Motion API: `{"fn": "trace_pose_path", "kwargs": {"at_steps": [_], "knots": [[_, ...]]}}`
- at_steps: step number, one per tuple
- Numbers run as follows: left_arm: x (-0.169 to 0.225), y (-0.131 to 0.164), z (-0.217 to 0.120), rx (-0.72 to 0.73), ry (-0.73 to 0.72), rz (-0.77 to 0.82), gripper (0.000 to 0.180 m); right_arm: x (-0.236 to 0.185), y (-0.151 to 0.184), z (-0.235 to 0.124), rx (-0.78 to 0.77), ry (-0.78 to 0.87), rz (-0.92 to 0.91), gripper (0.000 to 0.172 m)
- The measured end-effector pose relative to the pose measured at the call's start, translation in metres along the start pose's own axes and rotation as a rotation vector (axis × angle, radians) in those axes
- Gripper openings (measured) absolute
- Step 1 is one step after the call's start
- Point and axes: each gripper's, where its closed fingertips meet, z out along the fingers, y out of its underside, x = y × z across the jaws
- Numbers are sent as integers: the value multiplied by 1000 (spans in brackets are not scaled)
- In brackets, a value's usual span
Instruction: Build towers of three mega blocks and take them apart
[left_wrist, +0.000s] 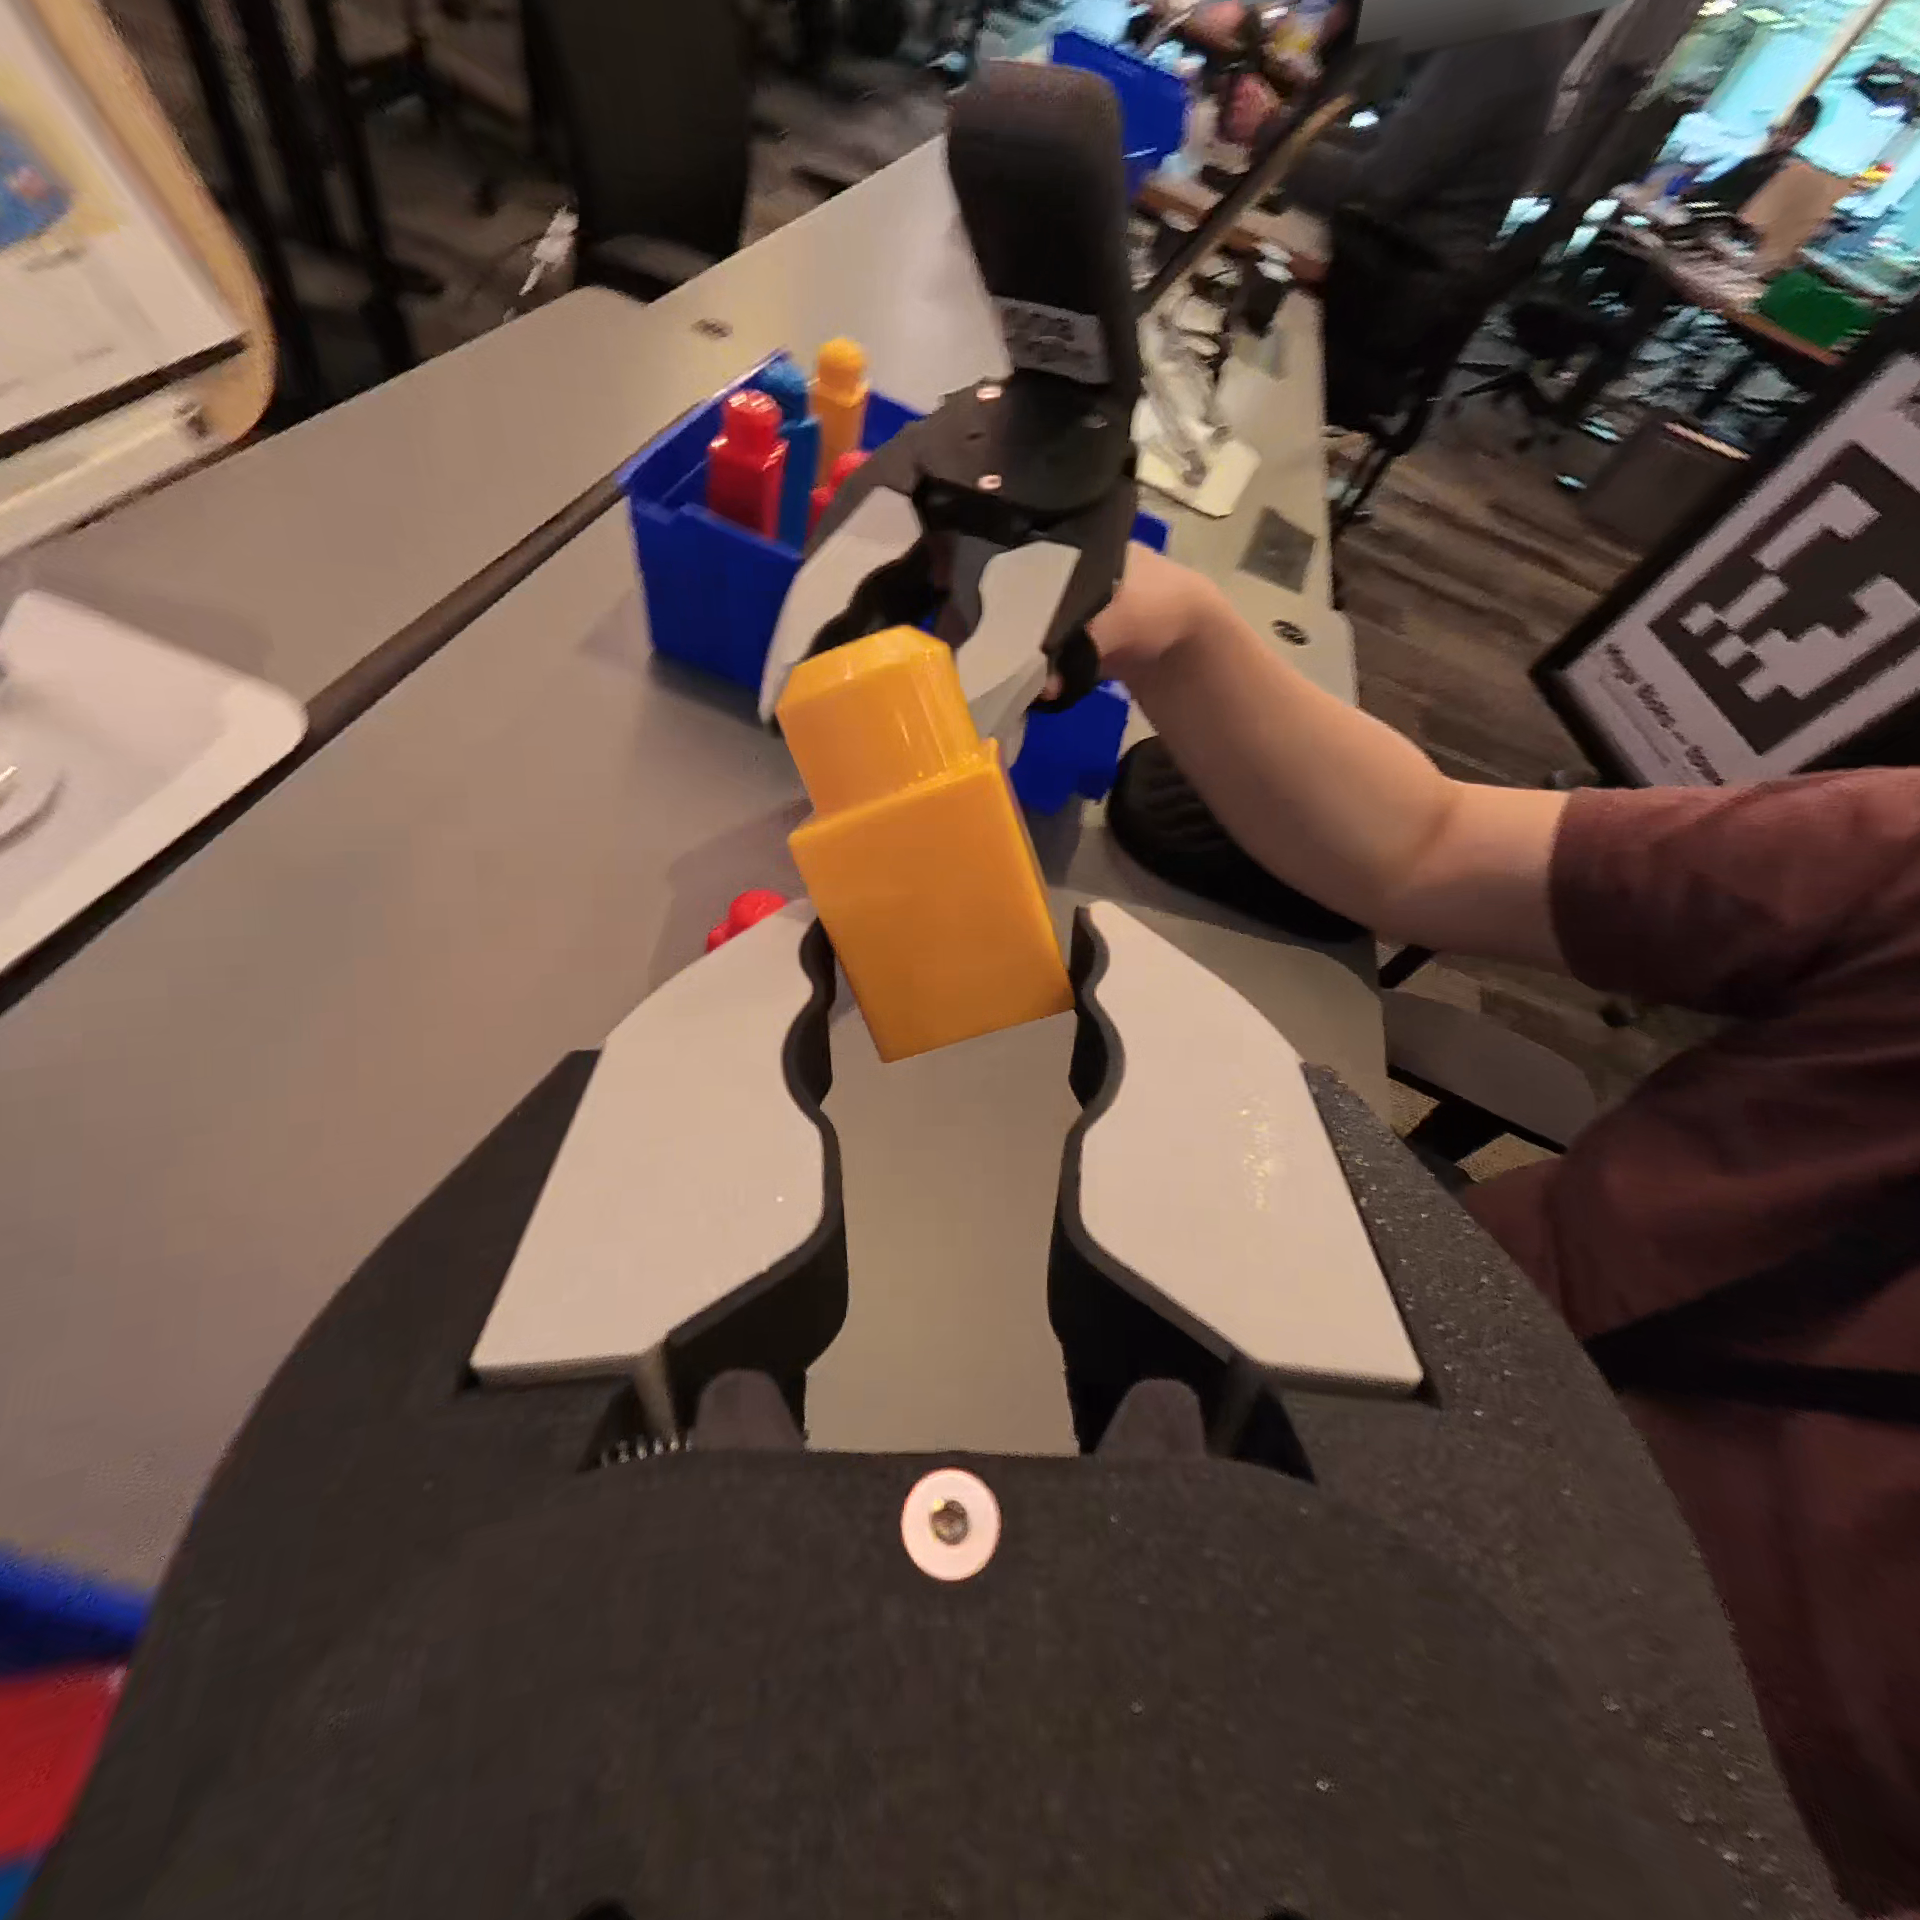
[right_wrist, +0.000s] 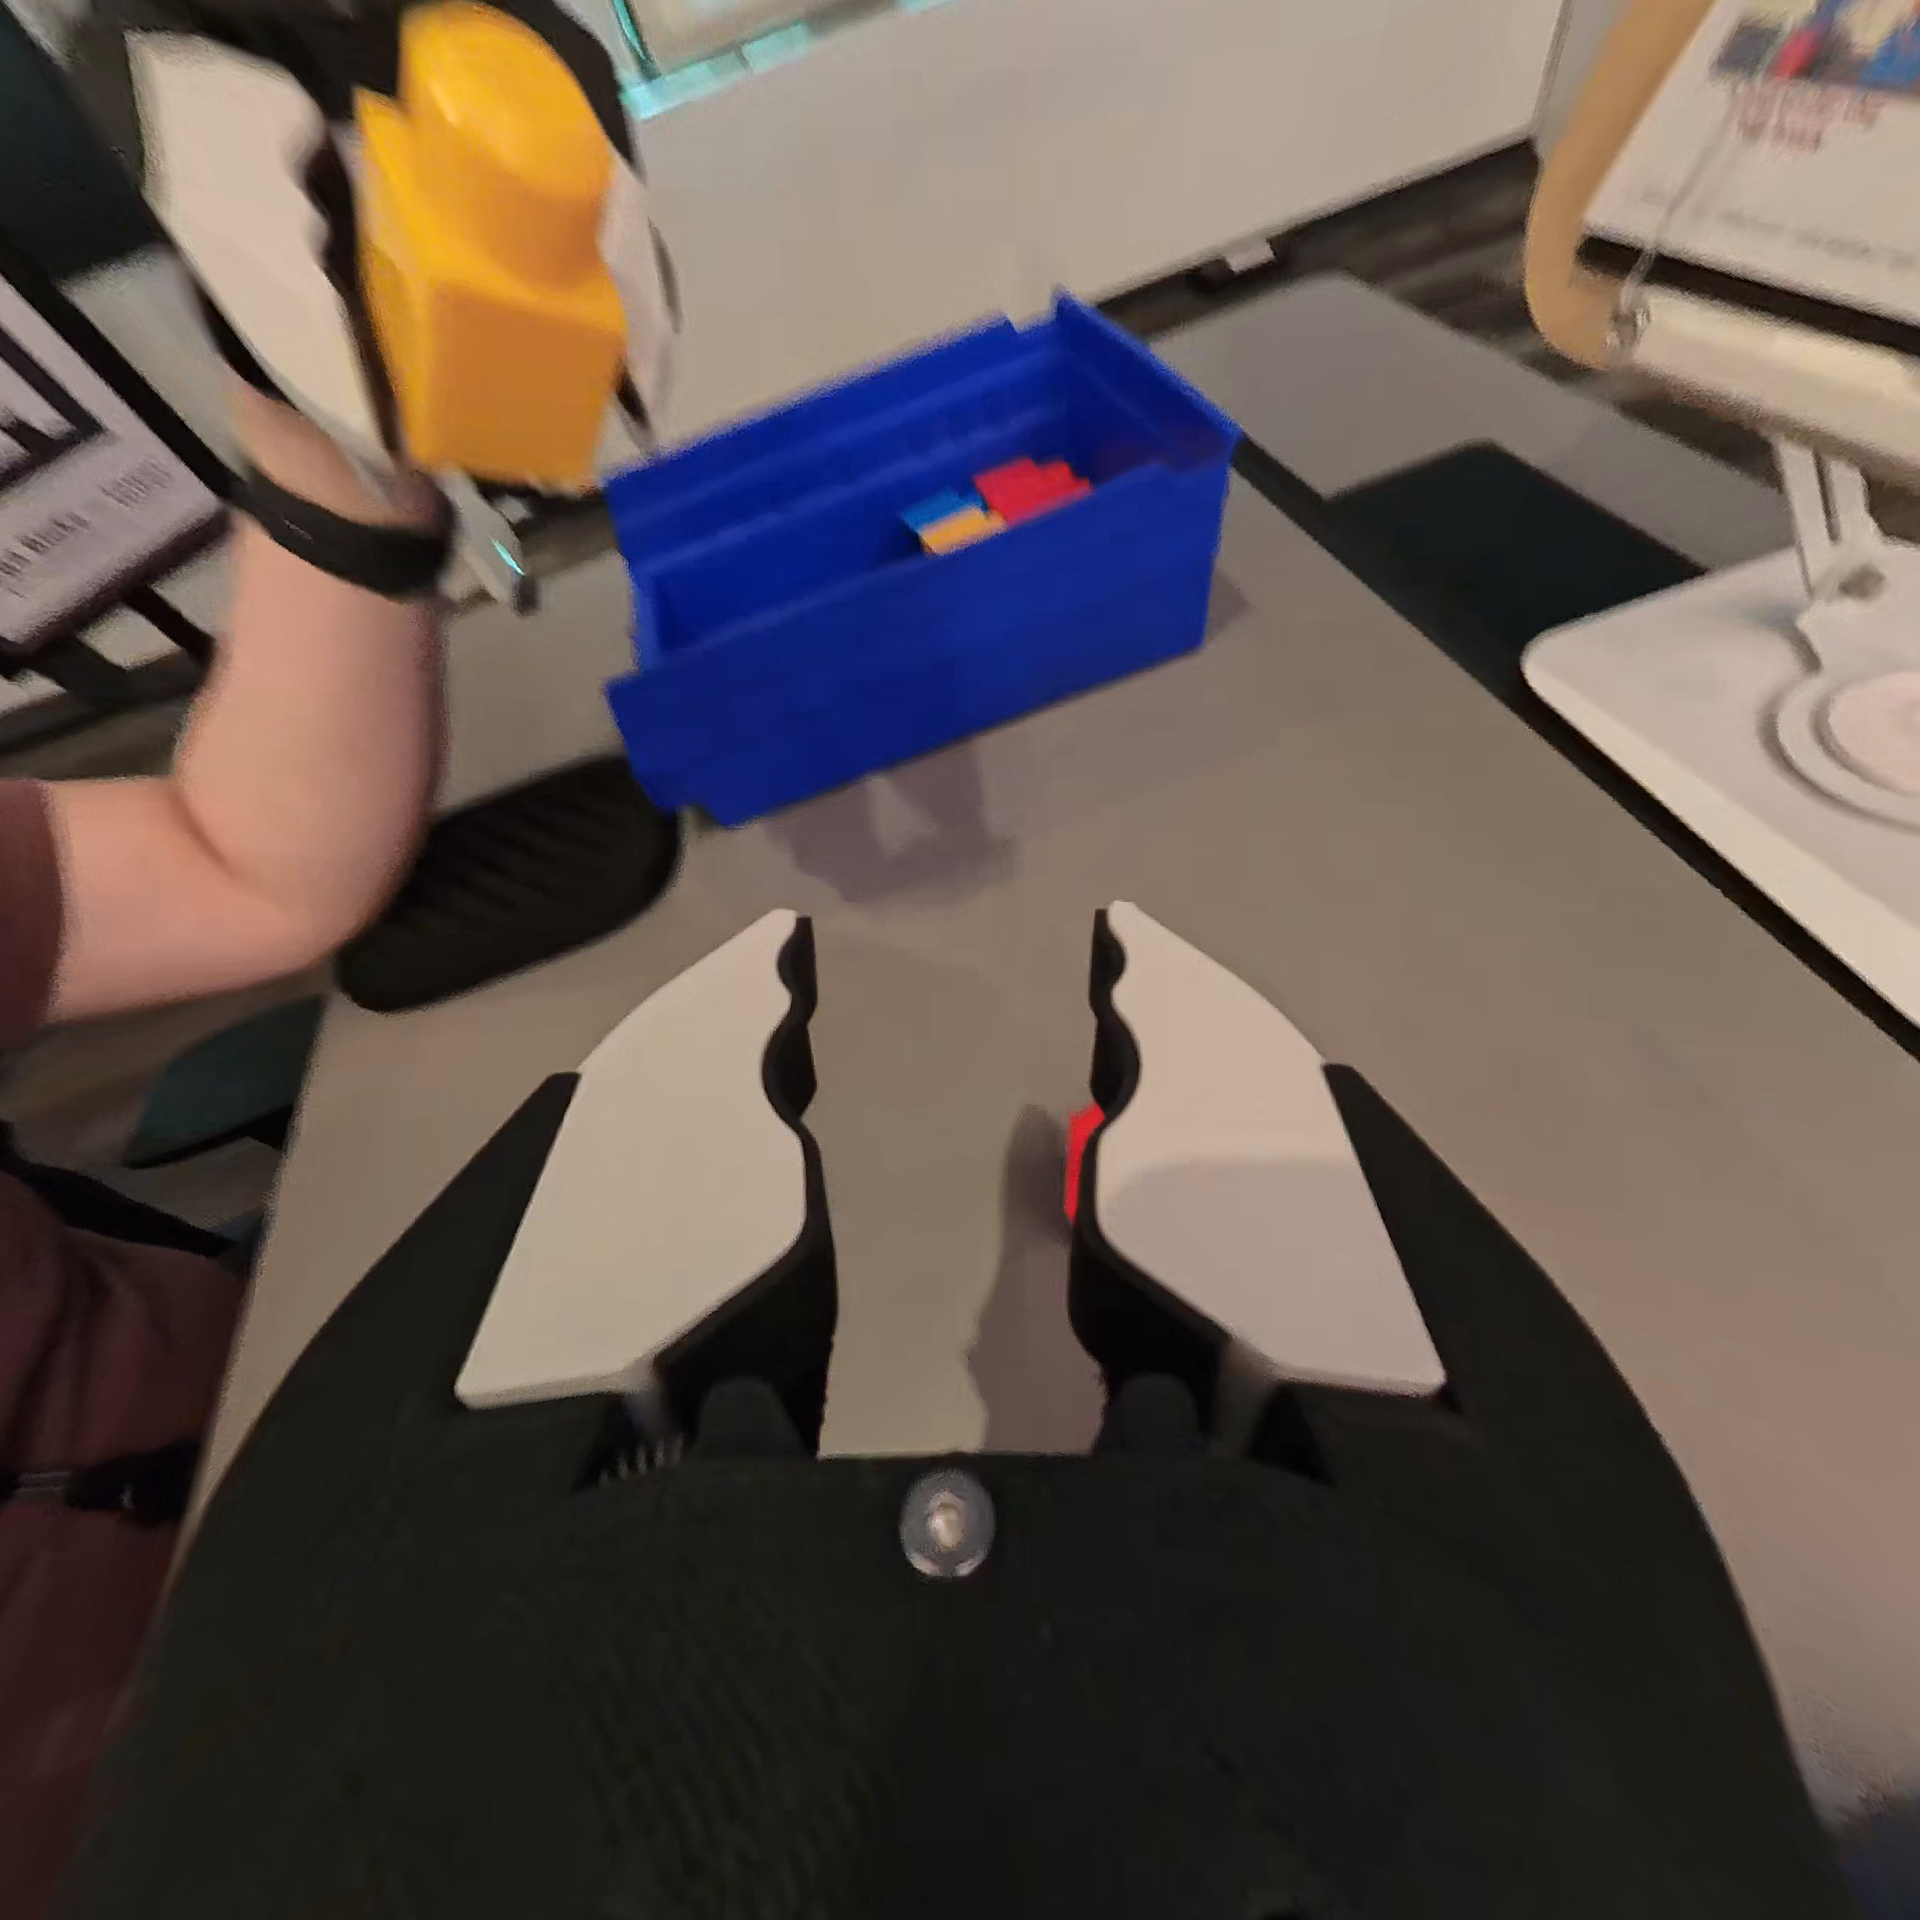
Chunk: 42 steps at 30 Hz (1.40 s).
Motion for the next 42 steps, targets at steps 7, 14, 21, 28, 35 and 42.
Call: {"fn": "trace_pose_path", "kwargs": {"at_steps": [7,14,21,28,35,42], "knots": [[16,11,41,-73,60,119,43,-58,-71,-26,423,-341,124,52],[32,18,60,-118,107,161,42,-81,-59,1,313,-408,128,33],[24,23,69,-131,127,11,48,-81,-56,6,286,-322,39,30],[33,16,75,-74,231,-54,43,-82,-60,1,315,-321,23,30],[34,20,77,-91,231,-33,40,-82,-58,2,289,-317,17,30],[32,23,78,-106,212,-16,41,-83,-53,7,260,-311,7,30]]}}
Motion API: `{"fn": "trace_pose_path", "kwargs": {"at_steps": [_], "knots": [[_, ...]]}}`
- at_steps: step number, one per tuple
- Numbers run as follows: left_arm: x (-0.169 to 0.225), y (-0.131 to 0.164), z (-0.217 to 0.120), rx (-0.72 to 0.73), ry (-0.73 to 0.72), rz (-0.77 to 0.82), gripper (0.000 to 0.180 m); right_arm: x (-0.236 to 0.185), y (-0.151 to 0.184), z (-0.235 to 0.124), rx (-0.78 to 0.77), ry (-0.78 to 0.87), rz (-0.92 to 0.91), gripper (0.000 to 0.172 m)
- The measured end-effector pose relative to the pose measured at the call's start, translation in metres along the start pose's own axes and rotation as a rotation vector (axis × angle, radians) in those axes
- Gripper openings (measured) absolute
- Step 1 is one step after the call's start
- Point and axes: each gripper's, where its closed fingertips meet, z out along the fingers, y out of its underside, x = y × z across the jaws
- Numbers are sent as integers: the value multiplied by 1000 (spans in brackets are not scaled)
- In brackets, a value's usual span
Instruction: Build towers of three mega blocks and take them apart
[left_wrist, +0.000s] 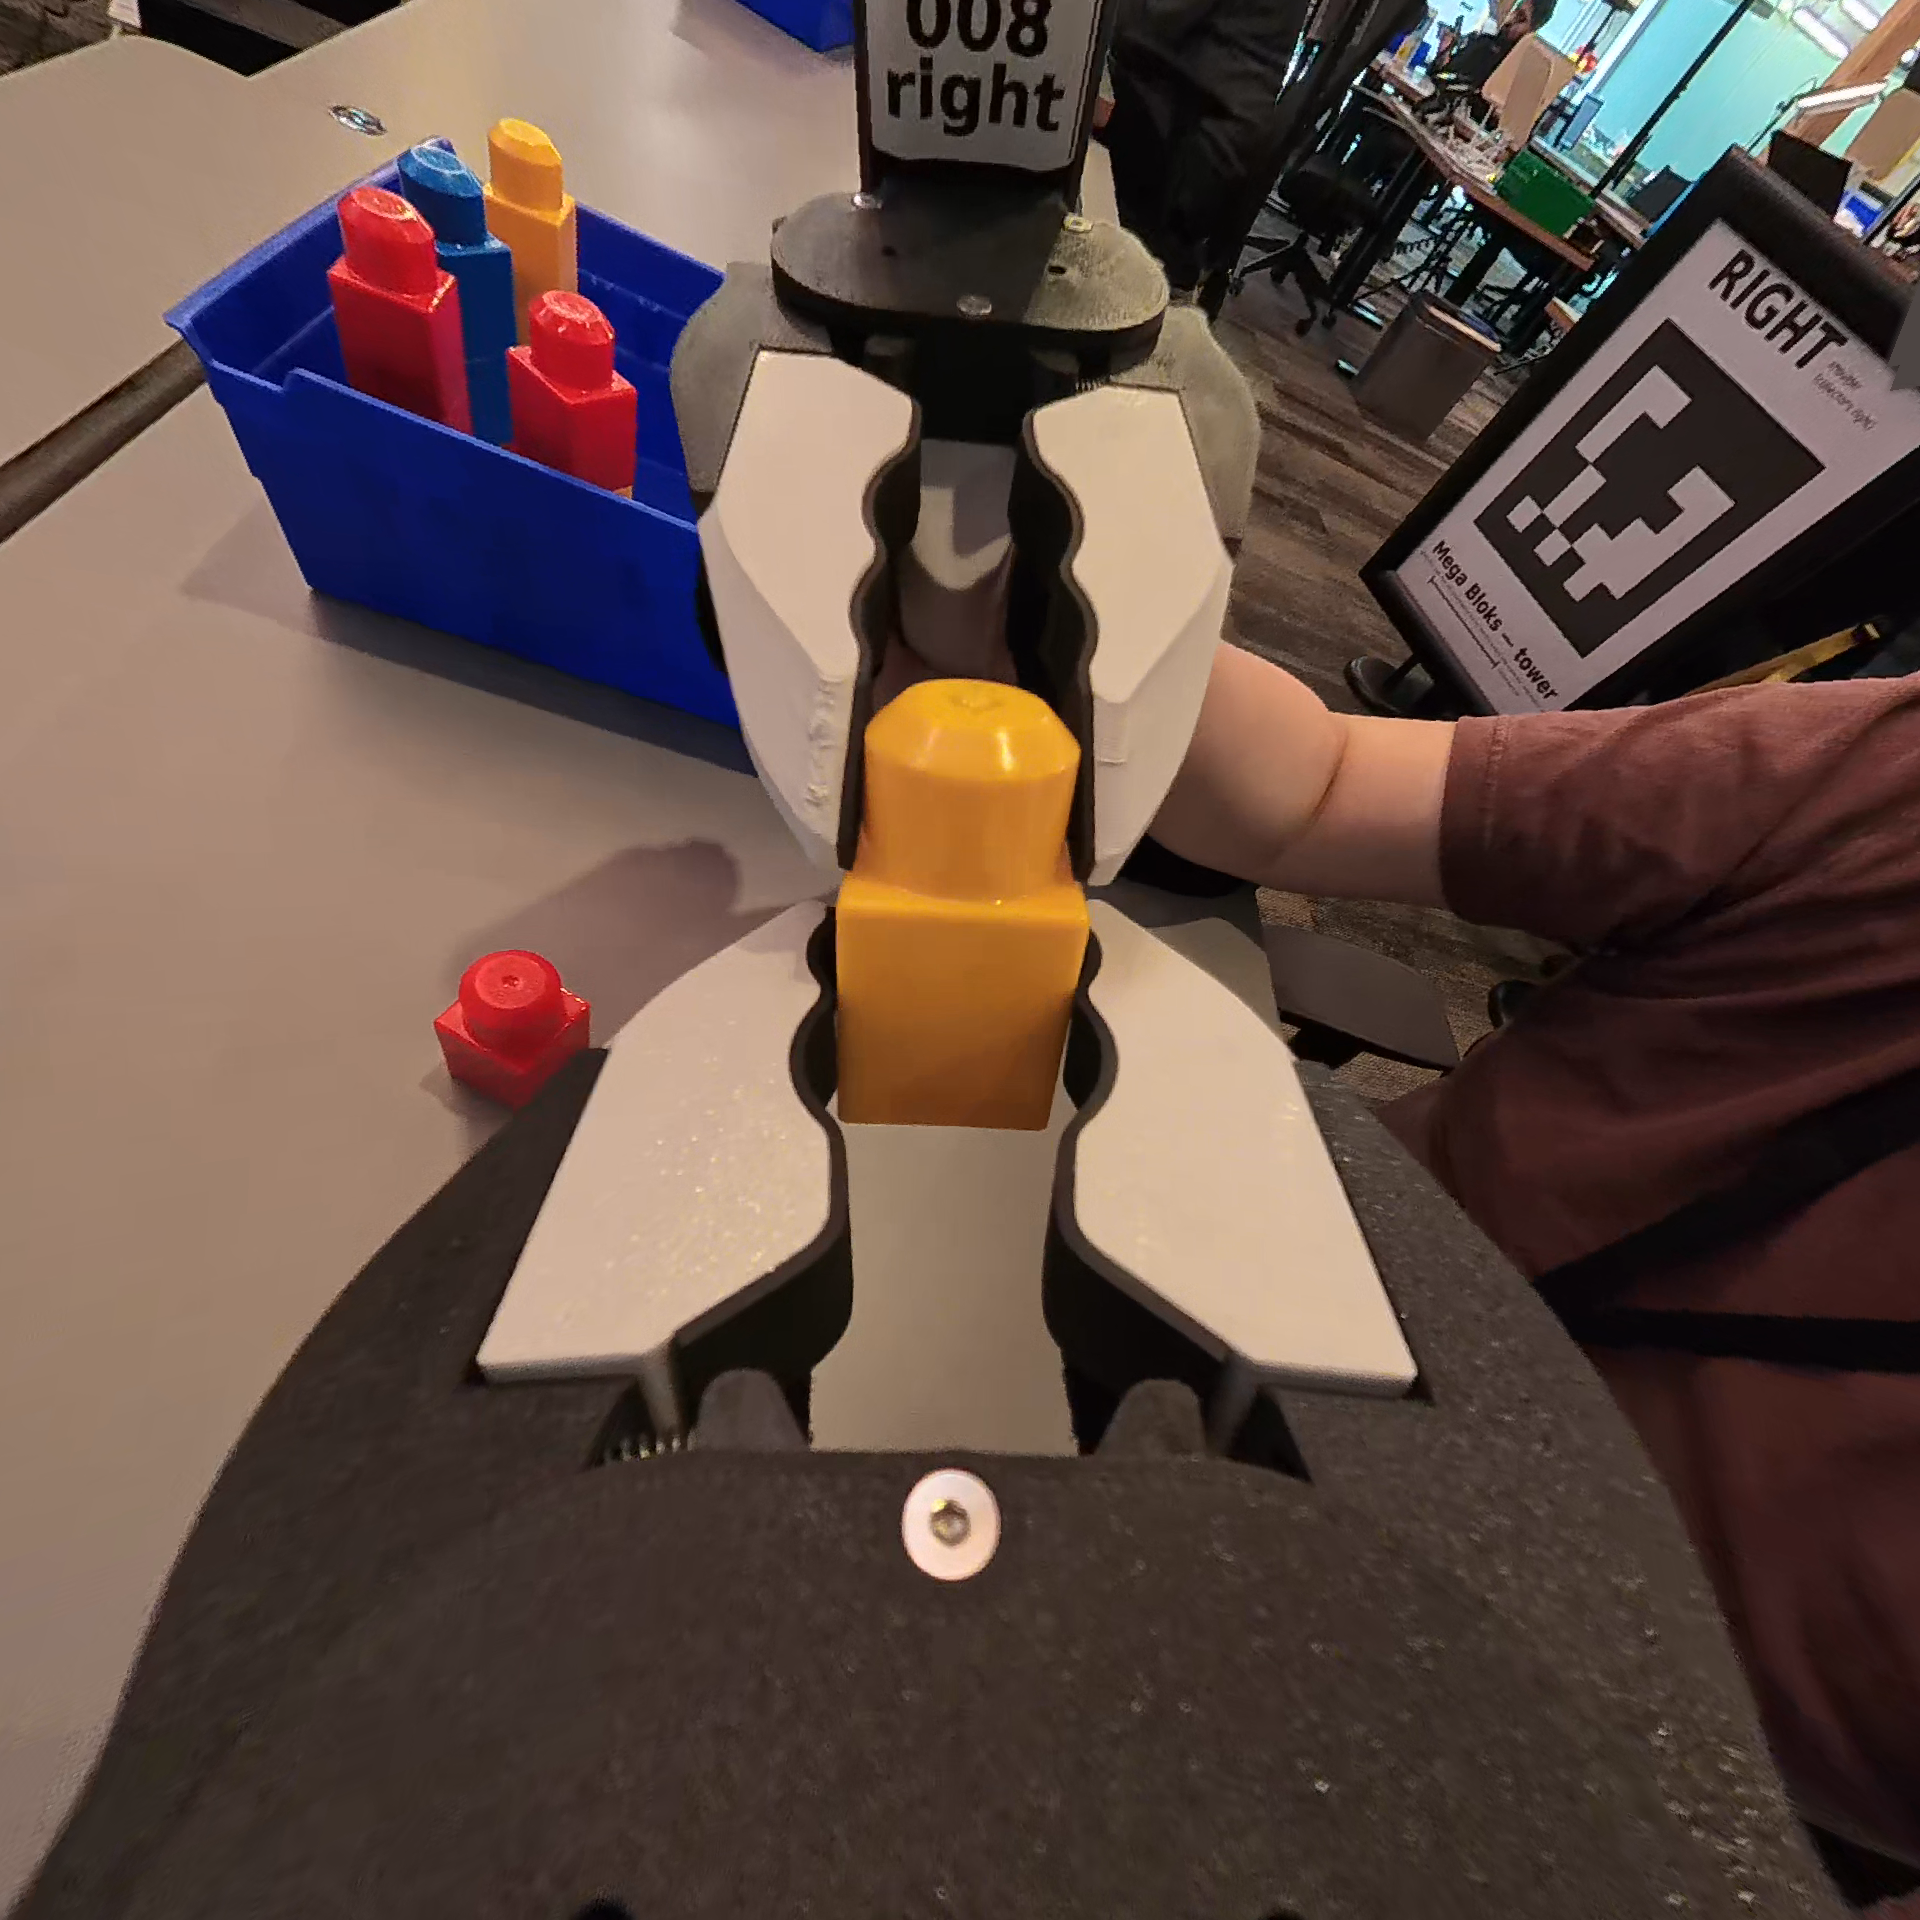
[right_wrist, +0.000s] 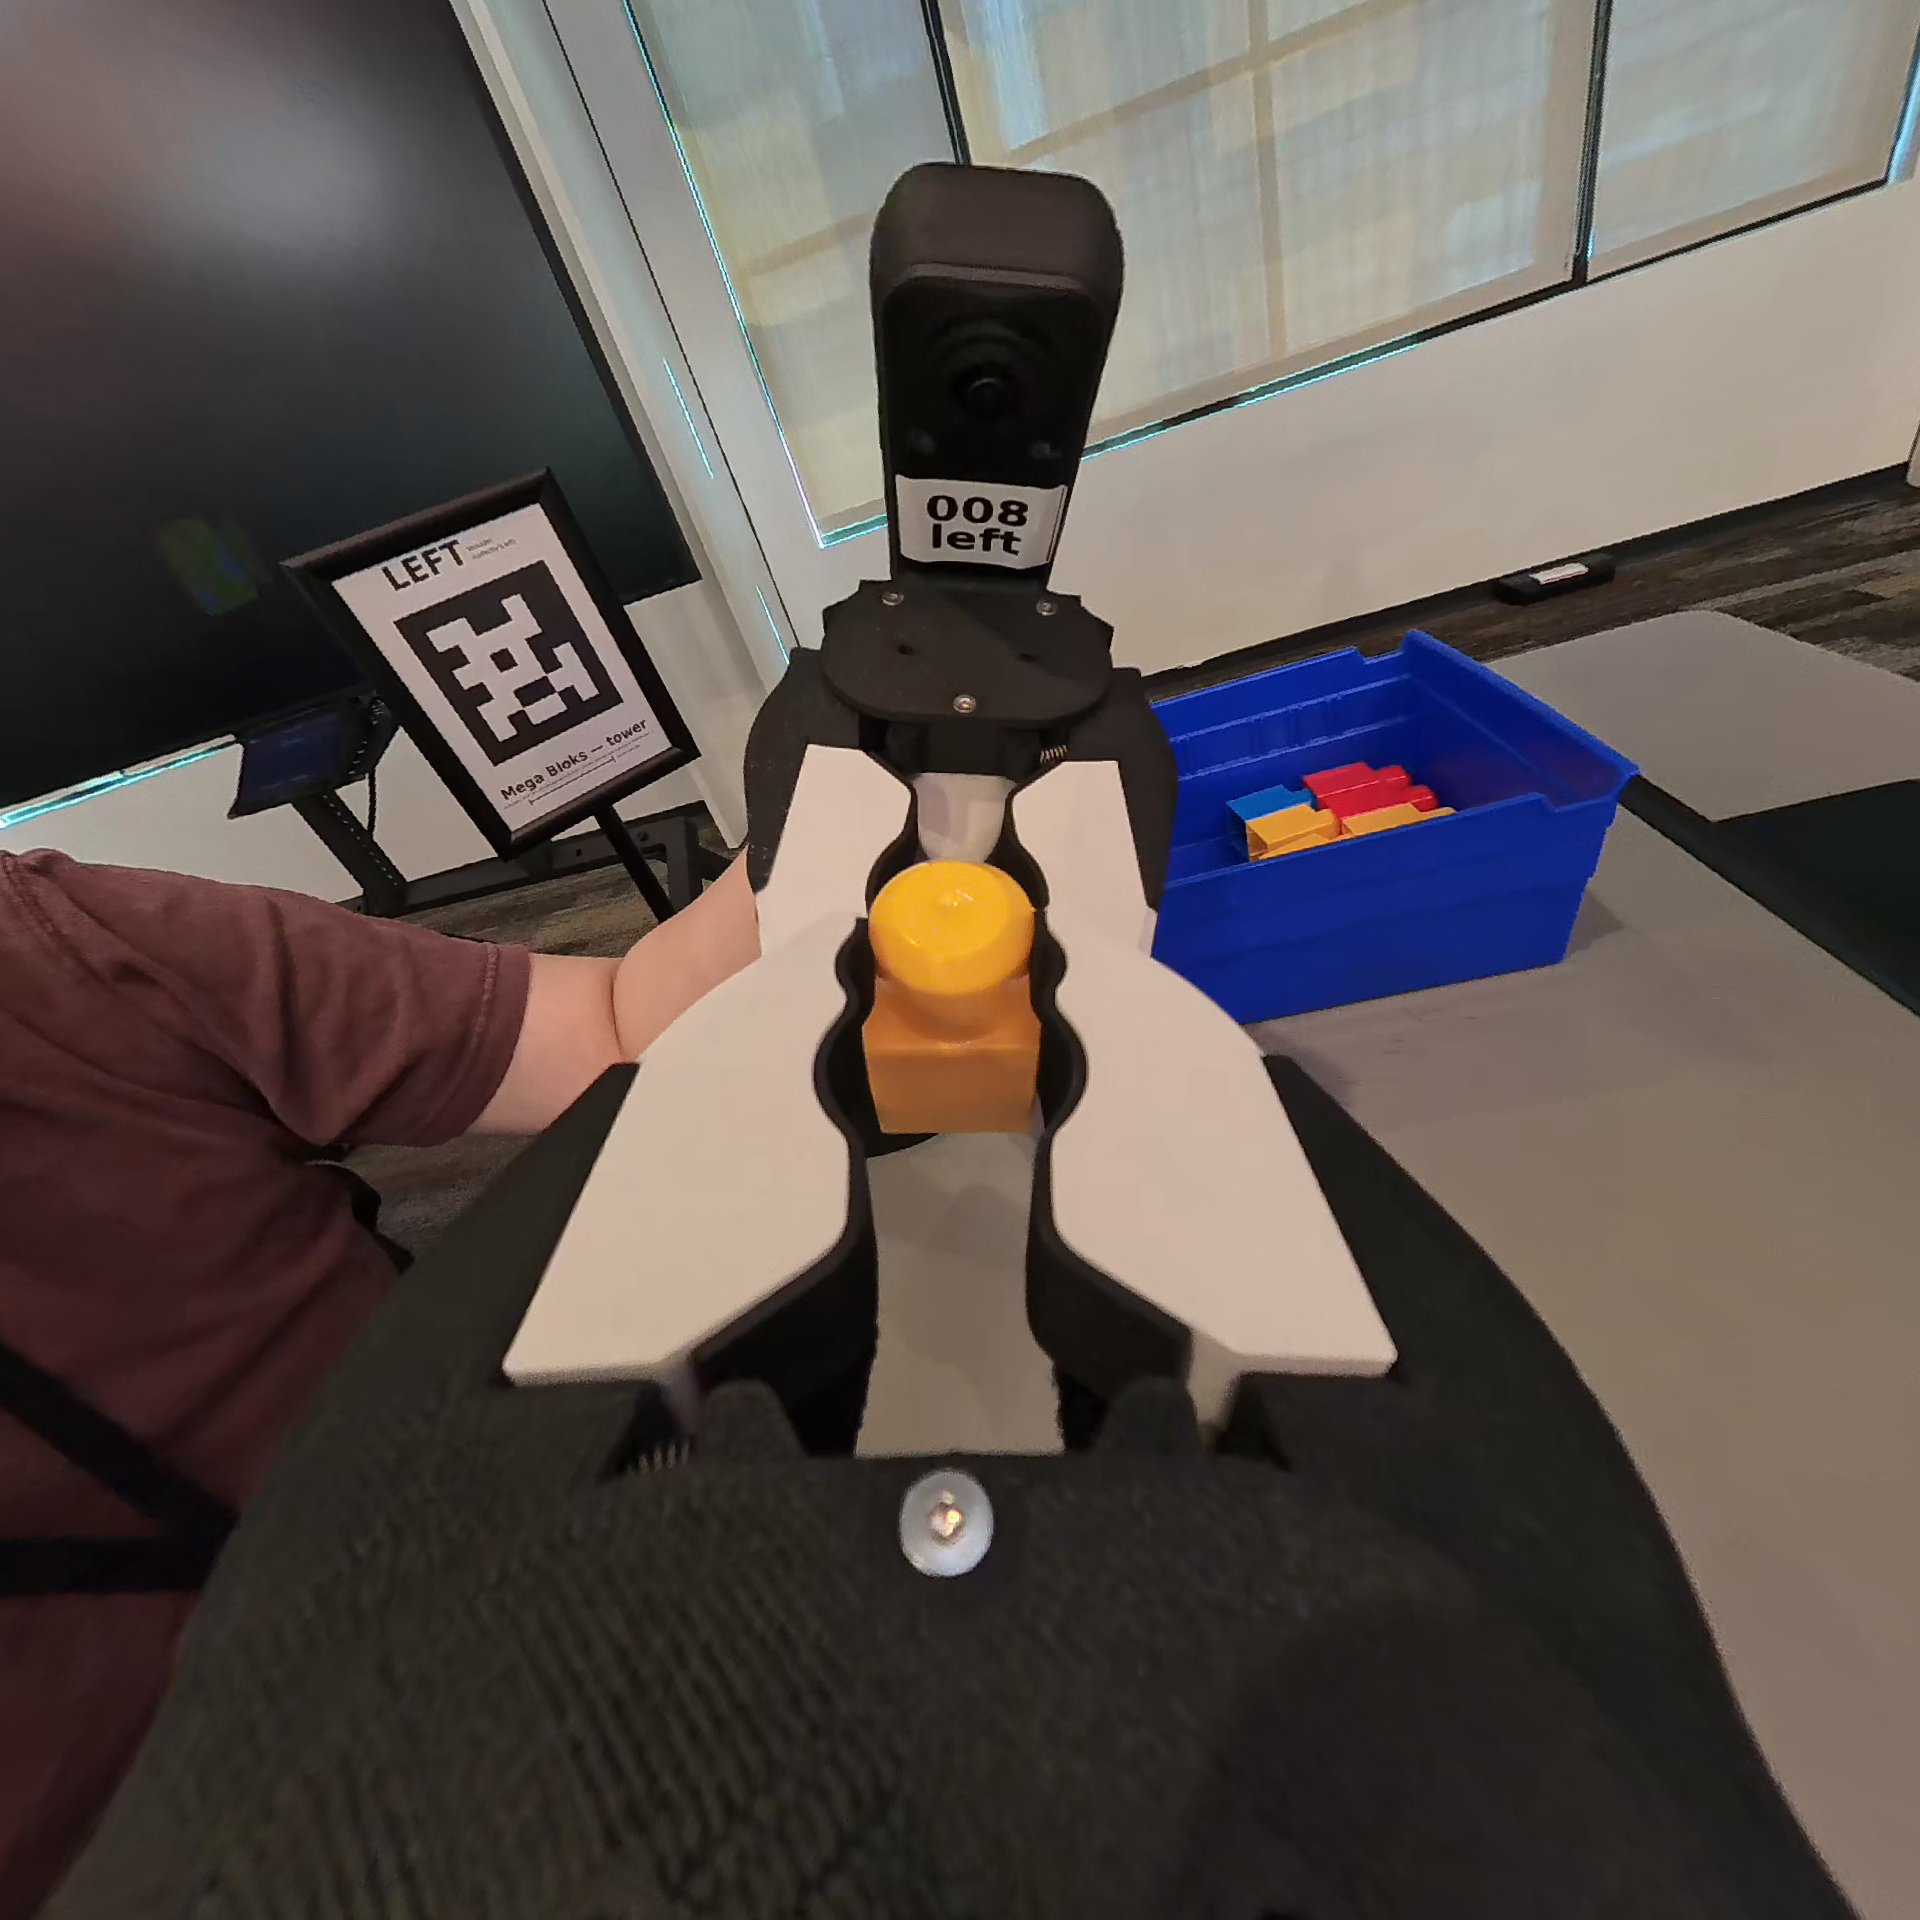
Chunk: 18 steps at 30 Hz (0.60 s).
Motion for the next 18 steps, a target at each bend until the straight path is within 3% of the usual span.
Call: {"fn": "trace_pose_path", "kwargs": {"at_steps": [4,6,8,12,18], "knots": [[-6,0,-4,-14,-58,24,40,3,-3,0,18,24,-29,33],[-13,1,-12,-23,-119,44,40,10,-9,-3,66,74,-26,63],[-18,-1,-25,-6,-152,36,40,29,-4,-10,38,166,-24,63],[-25,-12,-59,87,-197,7,40,96,55,-34,-292,514,-32,63],[-29,-19,-90,173,-229,-12,40,131,136,-45,-647,615,66,62]]}}
